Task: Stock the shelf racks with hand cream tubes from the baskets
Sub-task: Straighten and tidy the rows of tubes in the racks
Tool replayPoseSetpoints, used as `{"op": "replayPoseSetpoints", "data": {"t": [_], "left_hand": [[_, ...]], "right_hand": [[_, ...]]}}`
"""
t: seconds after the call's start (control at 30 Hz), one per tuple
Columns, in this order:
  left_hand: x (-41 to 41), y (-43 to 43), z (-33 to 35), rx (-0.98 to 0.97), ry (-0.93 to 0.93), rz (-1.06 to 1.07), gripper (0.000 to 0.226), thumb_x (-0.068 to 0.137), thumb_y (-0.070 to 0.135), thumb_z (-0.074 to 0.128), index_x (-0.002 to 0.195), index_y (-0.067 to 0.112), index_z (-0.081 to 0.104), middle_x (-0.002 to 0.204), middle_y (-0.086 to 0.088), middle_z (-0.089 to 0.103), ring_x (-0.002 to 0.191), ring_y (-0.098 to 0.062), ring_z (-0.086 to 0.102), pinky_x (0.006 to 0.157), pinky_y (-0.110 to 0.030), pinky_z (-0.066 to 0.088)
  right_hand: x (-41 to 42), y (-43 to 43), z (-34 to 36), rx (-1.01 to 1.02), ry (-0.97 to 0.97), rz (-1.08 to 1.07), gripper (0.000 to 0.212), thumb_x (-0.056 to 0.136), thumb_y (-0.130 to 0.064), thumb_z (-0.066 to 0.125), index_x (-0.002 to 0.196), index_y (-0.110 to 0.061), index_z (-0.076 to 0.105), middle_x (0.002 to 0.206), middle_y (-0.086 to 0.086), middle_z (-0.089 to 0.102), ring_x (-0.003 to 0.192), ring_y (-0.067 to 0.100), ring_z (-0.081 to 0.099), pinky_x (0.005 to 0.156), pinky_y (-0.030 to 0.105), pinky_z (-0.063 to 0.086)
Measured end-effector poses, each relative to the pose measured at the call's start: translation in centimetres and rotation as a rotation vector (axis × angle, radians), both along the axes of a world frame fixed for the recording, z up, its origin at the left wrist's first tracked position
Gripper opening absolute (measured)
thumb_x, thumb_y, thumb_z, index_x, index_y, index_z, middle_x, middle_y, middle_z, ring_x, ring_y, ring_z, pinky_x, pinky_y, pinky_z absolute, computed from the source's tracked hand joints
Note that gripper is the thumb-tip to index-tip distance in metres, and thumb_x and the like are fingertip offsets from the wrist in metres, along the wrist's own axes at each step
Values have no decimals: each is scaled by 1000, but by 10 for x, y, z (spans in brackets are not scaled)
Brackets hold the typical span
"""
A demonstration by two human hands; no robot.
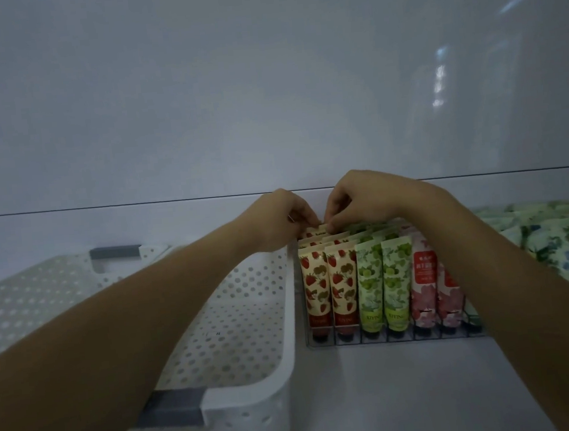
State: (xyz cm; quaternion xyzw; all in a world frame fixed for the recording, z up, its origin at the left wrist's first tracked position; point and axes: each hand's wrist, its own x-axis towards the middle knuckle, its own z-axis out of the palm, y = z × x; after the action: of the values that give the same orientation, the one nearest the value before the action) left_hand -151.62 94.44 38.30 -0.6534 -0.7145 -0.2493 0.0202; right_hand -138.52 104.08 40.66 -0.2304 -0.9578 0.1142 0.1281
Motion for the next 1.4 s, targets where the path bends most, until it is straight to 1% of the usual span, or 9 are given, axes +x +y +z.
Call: {"op": "replayPoseSetpoints", "data": {"t": [0.2,0.37,0.47,0.67,0.87,1.0,1.1,1.3,1.4], "left_hand": [[-3,2,0,7,26,6,27,88,-1,51,106,9,68,107,-5,68,90,-8,57,80,-15,42],[-2,2,-1,4,15,10,27,89,-1,50,107,8,67,107,-6,67,89,-9,56,83,-18,44],[-2,1,-1,-1,12,1,27,89,-1,49,108,8,67,108,-6,67,87,-8,55,81,-18,43],[0,1,-2,3,36,4,27,89,-1,49,107,9,67,109,-4,67,86,-7,53,77,-16,40],[1,0,-2,4,15,-2,27,89,-1,49,108,9,66,109,-4,66,89,-8,54,81,-18,43],[1,-1,-3,20,12,-22,29,89,0,45,106,11,65,108,-1,65,96,-12,58,85,-22,47],[6,-3,-1,47,15,-61,33,91,1,42,110,13,65,104,4,59,97,-8,53,76,-10,41],[13,-3,-2,-6,45,-94,36,93,4,39,113,17,65,109,6,53,105,-8,50,89,-18,39],[13,-3,-1,-4,67,-92,36,92,4,40,113,18,66,108,5,54,105,-9,51,90,-20,41]], "right_hand": [[-3,-1,-1,15,-3,-15,6,85,-24,65,83,-20,70,81,-10,65,77,4,57,70,22,45],[-4,-5,-1,10,-26,-39,8,86,-23,64,87,-18,70,82,-8,64,75,4,55,67,21,44],[-4,-7,-2,0,-36,-50,6,85,-22,65,79,-22,68,82,-9,63,77,6,55,69,23,43],[-4,-7,-3,2,-46,-70,13,85,-21,64,73,-25,65,79,-10,62,76,7,56,61,20,41],[2,-4,3,-30,-28,-31,6,84,-27,66,83,-24,71,84,-12,65,84,7,59,72,24,44],[18,6,13,-36,-31,-52,6,84,-22,65,86,-25,69,89,-13,65,90,9,59,78,22,45],[23,11,13,-43,-86,-93,4,82,-23,68,83,-25,71,91,-9,68,89,8,59,86,29,45],[23,14,10,-39,-92,-106,4,81,-24,68,77,-26,70,86,-8,67,76,5,56,68,22,43],[20,14,9,-33,-93,-94,6,83,-21,66,79,-25,69,85,-8,66,76,5,58,66,21,42]]}}
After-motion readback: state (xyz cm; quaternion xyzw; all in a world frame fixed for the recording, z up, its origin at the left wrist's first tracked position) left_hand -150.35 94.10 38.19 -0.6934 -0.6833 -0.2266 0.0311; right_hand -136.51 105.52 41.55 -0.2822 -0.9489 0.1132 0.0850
